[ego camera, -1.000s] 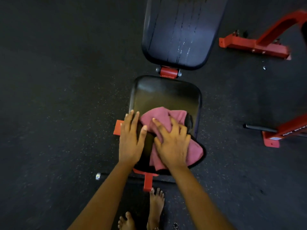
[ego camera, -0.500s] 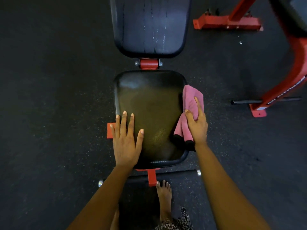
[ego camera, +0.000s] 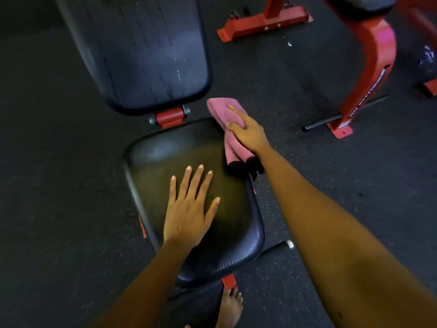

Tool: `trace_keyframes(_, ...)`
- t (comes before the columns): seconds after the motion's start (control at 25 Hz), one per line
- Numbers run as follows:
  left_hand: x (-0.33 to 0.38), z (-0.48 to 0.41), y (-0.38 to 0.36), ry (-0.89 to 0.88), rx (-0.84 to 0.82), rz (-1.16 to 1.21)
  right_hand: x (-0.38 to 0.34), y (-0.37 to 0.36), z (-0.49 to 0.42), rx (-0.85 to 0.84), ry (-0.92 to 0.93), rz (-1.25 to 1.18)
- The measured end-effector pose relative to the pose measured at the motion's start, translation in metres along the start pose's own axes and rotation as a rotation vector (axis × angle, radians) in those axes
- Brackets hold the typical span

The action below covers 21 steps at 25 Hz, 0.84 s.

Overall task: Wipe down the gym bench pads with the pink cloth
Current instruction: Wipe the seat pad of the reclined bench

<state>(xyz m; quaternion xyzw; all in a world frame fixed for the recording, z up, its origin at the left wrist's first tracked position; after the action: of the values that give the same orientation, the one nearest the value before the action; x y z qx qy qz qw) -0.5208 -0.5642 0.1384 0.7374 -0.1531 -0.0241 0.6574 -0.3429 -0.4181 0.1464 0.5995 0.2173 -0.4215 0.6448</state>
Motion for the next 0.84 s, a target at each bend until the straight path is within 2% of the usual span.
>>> trace_keyframes(0.08, 0.0, 0.003, 0.0, 0.005, 0.0, -0.004, -0.001, -0.008, -0.017, -0.104, -0.014, -0.008)
trace_keyframes(0.16, 0.0, 0.002, 0.001, -0.003, -0.004, 0.003, 0.006, -0.006, -0.012, -0.139, -0.031, -0.043)
trace_keyframes(0.48, 0.002, -0.001, 0.001, -0.009, -0.034, -0.002, 0.066, 0.02, 0.139, -0.039, -0.187, -0.154)
trace_keyframes(0.64, 0.003, 0.002, 0.002, -0.019, -0.029, 0.012, 0.086, 0.009, 0.21, 0.24, -0.265, -0.289)
trace_keyframes(0.8, 0.001, 0.003, 0.004, -0.029, -0.016, 0.081, 0.073, -0.023, 0.259, 0.63, -0.322, -0.096)
trace_keyframes(0.84, -0.002, 0.004, 0.005, -0.034, -0.013, 0.119, 0.065, -0.035, 0.268, 0.738, -0.357, -0.115)
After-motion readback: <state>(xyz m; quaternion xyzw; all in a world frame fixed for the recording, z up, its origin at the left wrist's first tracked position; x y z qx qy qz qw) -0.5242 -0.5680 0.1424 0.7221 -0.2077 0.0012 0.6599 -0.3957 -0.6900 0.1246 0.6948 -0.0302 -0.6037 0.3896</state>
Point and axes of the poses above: each hand's wrist, its own z-axis away from the middle knuckle, its own y-axis out of the back of the hand, x = y × z, the point moved 2 cm from there along -z, towards the middle knuckle, and after that the axes turned 11 degrees about x, right-handed, at the moved point
